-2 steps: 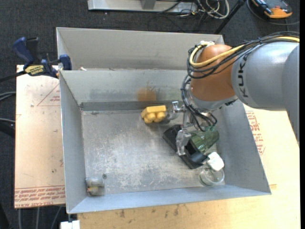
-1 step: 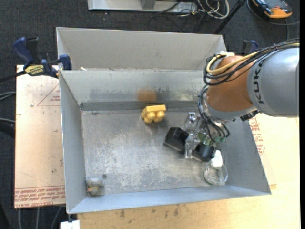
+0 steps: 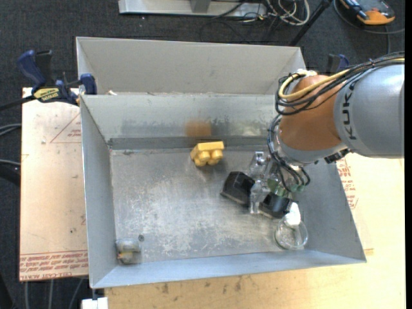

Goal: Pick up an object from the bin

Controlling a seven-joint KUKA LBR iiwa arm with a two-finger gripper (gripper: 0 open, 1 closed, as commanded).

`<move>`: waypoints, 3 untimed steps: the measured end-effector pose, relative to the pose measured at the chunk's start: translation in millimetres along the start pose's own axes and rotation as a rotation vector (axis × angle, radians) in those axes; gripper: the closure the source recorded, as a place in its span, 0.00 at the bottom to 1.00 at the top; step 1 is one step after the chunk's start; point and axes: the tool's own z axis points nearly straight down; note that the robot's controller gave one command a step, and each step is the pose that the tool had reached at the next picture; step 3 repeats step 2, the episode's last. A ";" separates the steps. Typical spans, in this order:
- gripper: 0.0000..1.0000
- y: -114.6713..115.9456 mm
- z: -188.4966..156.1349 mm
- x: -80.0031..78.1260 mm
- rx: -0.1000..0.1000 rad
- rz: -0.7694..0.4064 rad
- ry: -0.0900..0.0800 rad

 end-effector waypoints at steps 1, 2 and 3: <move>1.00 -1.6 -185.2 -6.8 0.005 -0.038 0.010; 1.00 -1.7 -188.7 -8.1 0.006 -0.038 0.003; 1.00 -1.7 -188.7 -8.1 0.006 -0.038 0.003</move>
Offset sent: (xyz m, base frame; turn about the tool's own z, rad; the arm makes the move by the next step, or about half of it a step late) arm 0.0000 0.0000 0.0000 0.0000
